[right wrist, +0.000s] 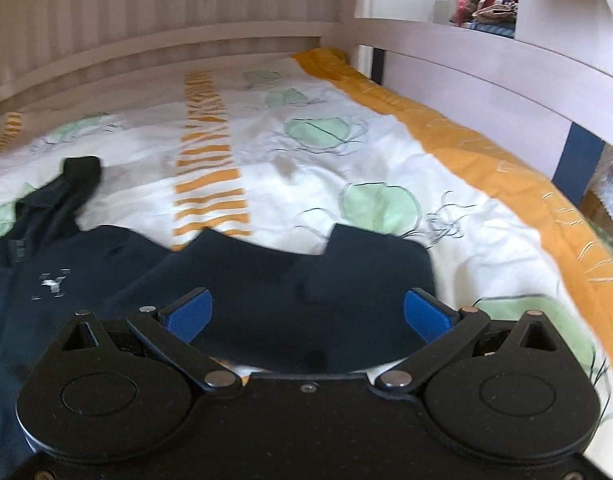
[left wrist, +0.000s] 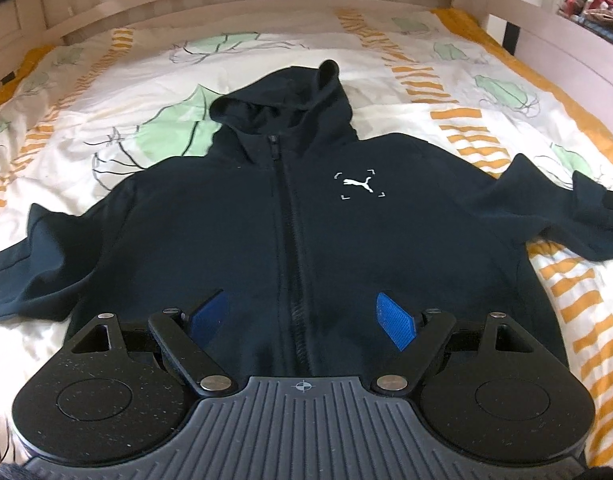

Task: Fold large clothes
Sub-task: 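Grasp the hoodie sleeve cuff with the right gripper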

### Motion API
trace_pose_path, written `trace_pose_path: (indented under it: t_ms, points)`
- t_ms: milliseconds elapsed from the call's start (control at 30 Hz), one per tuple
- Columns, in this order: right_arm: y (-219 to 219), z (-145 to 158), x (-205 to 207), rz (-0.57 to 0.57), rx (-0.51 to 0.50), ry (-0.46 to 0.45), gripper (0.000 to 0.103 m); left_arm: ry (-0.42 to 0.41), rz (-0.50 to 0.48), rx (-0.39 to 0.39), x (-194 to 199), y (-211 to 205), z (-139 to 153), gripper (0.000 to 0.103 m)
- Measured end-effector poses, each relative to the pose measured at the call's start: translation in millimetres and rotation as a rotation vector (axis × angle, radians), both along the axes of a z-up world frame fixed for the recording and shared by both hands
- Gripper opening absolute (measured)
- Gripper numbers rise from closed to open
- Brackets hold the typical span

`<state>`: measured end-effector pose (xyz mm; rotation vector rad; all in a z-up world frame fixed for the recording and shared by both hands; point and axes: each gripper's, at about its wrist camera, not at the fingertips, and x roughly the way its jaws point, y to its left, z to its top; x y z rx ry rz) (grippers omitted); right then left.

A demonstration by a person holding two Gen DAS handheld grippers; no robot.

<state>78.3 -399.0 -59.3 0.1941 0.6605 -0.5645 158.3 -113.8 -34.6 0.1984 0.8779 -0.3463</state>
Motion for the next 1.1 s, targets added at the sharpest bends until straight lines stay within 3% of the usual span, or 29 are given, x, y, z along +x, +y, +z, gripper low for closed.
trace_pose_path:
  t_ms: [367,700,900,933,967,1100]
  points:
    - [-40.5,-18.8,8.4,-0.031,-0.055,0.093,0.102,0.034,-0.014,-0.007,28.7,-30.9,-12.1,0.081]
    - [-50.9,-39.4,22.6,0.000,-0.061,0.153,0.102,0.065,-0.056,0.004,47.1,-64.1,-32.6,0.081]
    - [-34.8,-58.0,39.2,0.094,-0.200,0.239,0.101,0.072,-0.100,0.013,52.3,-89.0,-42.4,0.081]
    - [-34.3,-62.8,42.9,0.105,-0.222,0.264,0.099,0.074,-0.107,0.010,53.2,-92.5,-43.4,0.081]
    - [-35.0,-67.9,44.7,0.116,-0.229,0.281,0.090,0.075,-0.116,0.006,54.2,-96.6,-44.7,0.081]
    - [-52.4,-65.5,37.1,0.105,-0.159,0.214,0.046,0.068,-0.132,-0.006,59.6,-109.9,-48.3,0.081]
